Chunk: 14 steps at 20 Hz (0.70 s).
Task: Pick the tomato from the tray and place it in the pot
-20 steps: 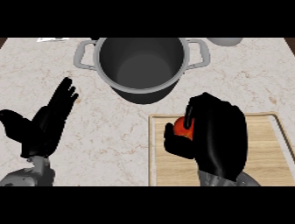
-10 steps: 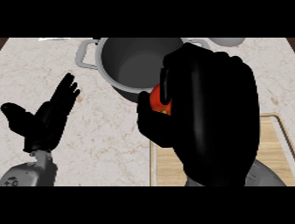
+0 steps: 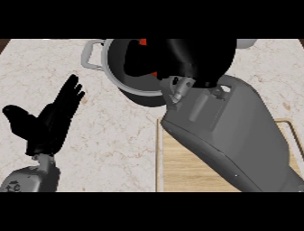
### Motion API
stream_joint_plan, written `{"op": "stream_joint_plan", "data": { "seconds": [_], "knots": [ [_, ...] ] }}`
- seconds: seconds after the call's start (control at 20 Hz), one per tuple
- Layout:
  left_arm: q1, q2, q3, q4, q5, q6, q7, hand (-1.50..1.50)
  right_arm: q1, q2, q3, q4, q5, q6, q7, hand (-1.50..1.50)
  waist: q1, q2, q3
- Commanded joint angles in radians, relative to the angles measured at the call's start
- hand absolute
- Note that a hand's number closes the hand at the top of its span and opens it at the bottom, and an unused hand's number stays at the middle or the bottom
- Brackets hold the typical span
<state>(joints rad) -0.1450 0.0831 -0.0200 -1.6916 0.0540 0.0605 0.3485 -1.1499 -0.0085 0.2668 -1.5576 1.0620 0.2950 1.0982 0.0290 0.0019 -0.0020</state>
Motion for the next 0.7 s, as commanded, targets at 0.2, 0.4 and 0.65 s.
{"op": "stream_joint_plan", "data": {
  "seconds": [0.2, 0.4, 0.65],
  "knots": [
    [-0.022, -0.008, 0.013, 0.013, 0.008, 0.006, 0.007, 0.0, -0.087, 0.008, -0.103, 0.313, -0.02, -0.136, 0.019, 1.5, -0.008, 0.002, 0.001],
    [0.024, -0.038, -0.042, 0.012, -0.048, 0.026, -0.035, 0.0, -0.137, 0.008, -0.094, 0.468, -0.063, -0.221, -0.017, 1.5, -0.001, 0.003, 0.001],
    [0.008, -0.01, -0.014, -0.008, -0.006, -0.013, -0.021, 0.0, -0.105, 0.008, -0.094, 0.617, -0.19, -0.375, -0.033, 1.5, 0.032, 0.01, 0.001]
  ]
}}
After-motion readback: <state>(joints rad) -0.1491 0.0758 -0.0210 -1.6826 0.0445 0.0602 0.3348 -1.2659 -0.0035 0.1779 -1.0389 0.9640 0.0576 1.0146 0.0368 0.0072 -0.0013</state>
